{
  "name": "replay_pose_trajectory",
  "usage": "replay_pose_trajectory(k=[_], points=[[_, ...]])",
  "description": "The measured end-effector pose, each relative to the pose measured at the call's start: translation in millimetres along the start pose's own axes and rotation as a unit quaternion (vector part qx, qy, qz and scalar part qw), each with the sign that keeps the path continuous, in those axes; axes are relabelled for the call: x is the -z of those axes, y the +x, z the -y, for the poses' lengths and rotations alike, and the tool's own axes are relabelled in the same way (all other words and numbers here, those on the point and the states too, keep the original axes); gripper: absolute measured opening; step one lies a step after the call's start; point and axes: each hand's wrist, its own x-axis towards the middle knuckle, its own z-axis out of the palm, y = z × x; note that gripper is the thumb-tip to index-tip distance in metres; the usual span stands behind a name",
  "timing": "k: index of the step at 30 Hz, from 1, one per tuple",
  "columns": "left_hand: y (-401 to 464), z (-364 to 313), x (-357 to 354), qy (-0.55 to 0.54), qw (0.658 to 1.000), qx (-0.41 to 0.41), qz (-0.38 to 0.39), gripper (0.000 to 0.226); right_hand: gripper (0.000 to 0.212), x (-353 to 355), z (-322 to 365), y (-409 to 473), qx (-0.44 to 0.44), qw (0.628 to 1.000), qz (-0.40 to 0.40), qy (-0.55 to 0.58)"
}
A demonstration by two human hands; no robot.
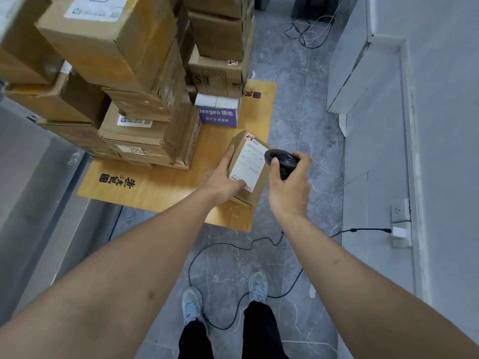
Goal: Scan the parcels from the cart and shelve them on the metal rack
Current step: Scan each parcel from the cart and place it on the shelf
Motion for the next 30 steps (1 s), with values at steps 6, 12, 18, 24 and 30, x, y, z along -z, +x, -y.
replay_pose_trajectory(k=[6, 12, 18, 24, 30], points=[[-3.1, 3.7, 8.8, 0.043, 0.998, -0.029, 0.029, 0.11, 0.033, 5.8, 2.6, -0.3, -0.004, 1.0, 0.011, 0.02], [-16.4, 8.1, 9.3, -0.018, 0.993, -0.066, 0.095, 0.095, 0.031, 9.0, 17.0, -9.6, -0.026, 0.999, 0.019, 0.034], [-45.7, 22.8, 11.9, -0.083, 0.987, -0.124, 0.067, 0.097, 0.027, 23.0, 31.8, -43.7, -0.032, 0.999, 0.013, 0.037], [-87.4, 44.1, 31.4, -0.097, 0.975, -0.197, 0.033, 0.097, 0.03, 34.8, 61.3, -92.0, 0.027, 0.999, 0.003, 0.045], [-145.5, 75.0, 68.2, -0.117, 0.966, -0.231, 0.021, 0.094, 0.033, 35.8, 94.5, -162.1, 0.085, 0.996, 0.004, 0.029]])
